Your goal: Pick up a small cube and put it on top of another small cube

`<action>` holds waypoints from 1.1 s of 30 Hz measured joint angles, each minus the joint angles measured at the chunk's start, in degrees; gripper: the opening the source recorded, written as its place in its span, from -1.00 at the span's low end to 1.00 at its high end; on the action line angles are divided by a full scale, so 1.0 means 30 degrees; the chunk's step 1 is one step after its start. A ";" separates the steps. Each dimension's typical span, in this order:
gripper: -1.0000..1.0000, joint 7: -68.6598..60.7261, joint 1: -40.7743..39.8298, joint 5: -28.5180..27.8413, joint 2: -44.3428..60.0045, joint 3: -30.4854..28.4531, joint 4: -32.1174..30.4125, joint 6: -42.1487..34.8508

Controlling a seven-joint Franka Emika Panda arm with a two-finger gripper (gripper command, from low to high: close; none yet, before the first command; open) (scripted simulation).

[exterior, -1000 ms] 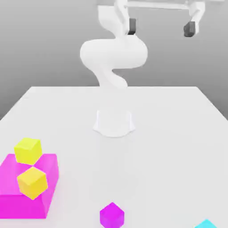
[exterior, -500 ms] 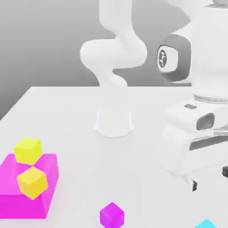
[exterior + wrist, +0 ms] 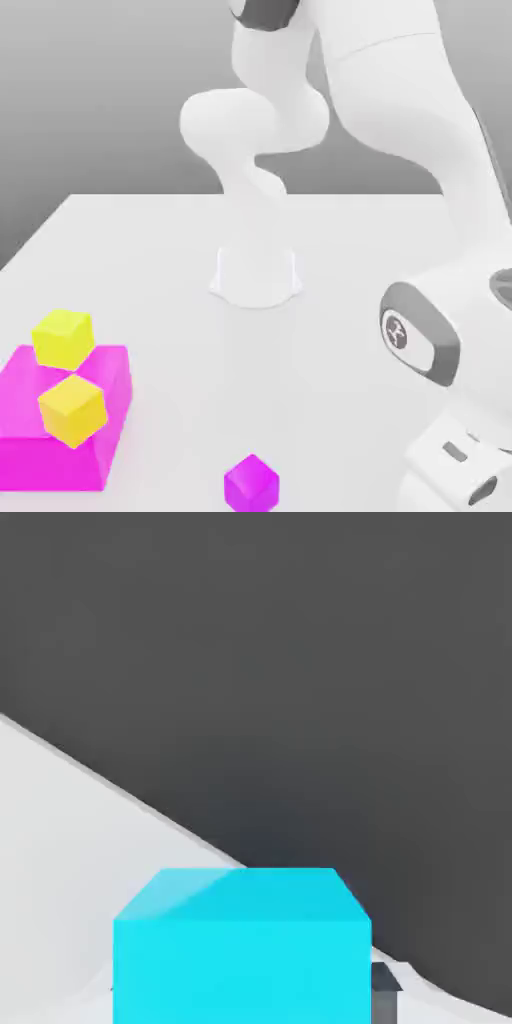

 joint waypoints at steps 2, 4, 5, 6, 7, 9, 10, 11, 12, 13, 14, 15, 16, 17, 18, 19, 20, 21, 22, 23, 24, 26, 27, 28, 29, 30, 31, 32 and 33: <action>-1.00 -0.0109 -0.0109 0.0151 -0.0648 0.0146 -0.0158 -0.0498; -1.00 -0.0326 -0.0289 0.0457 -0.1847 0.0392 -0.0446 -0.1408; -1.00 -0.0408 -0.0440 0.0633 -0.2508 0.0427 -0.0628 -0.1882; -1.00 -0.0316 -0.0855 0.0819 -0.3198 0.0072 -0.0920 -0.2260; -1.00 -0.0185 -0.1293 0.0976 -0.3788 -0.0313 -0.1212 -0.2539; -1.00 0.0064 -0.2139 0.1306 -0.4904 -0.1116 -0.1804 -0.3030; -1.00 0.0199 -0.2550 0.1467 -0.5454 -0.1535 -0.2110 -0.3257; -1.00 0.0338 -0.2973 0.1627 -0.6008 -0.1951 -0.2424 -0.3482; -1.00 0.0478 -0.3398 0.1789 -0.6569 -0.2374 -0.2745 -0.3707; -1.00 0.0623 -0.3832 0.1952 -0.7139 -0.2801 -0.3075 -0.3934; -1.00 0.0772 -0.4274 0.2117 -0.7720 -0.3232 -0.3414 -0.4164; -1.00 0.0925 -0.4713 0.2284 -0.8314 -0.3679 -0.3760 -0.4401; -1.00 0.1083 -0.5169 0.2455 -0.8921 -0.4142 -0.4115 -0.4644; -1.00 0.1249 -0.5794 0.2625 -0.9547 -0.4611 -0.4478 -0.4898; -1.00 0.1427 -0.6824 0.2803 -1.0204 -0.5111 -0.4848 -0.5175; -1.00 0.1606 -0.7903 0.3017 -1.0659 -0.5622 -0.5170 -0.5307; -1.00 0.1739 -0.9041 0.3329 -1.0774 -0.6033 -0.5517 -0.5094; -1.00 0.1749 -0.9326 0.3569 -1.0507 -0.6096 -0.5793 -0.4560; -1.00 0.1690 -0.9355 0.3776 -1.0044 -0.6073 -0.6033 -0.3869; 1.00 0.1657 -0.9358 0.3884 -0.9778 -0.6055 -0.6163 -0.3479; 1.00 0.1654 -0.9361 0.3888 -0.9778 -0.6054 -0.6162 -0.3479; 1.00 0.1654 -0.9363 0.3888 -0.9778 -0.6054 -0.6162 -0.3479; 1.00 0.1654 -0.9363 0.3888 -0.9778 -0.6054 -0.6162 -0.3479; 1.00 0.1654 -0.9363 0.3888 -0.9778 -0.6054 -0.6162 -0.3479; 1.00 0.1665 -0.9367 0.3905 -0.9645 -0.6054 -0.6228 -0.3284; 1.00 0.1741 -0.9357 0.3818 -0.9902 -0.6070 -0.6161 -0.3603; 1.00 0.1850 -0.9401 0.3670 -1.0355 -0.6039 -0.6030 -0.4176; 1.00 0.1980 -0.9405 0.3497 -1.0905 -0.6049 -0.5865 -0.4882; 1.00 0.2118 -0.9418 0.3307 -1.1504 -0.6051 -0.5682 -0.5653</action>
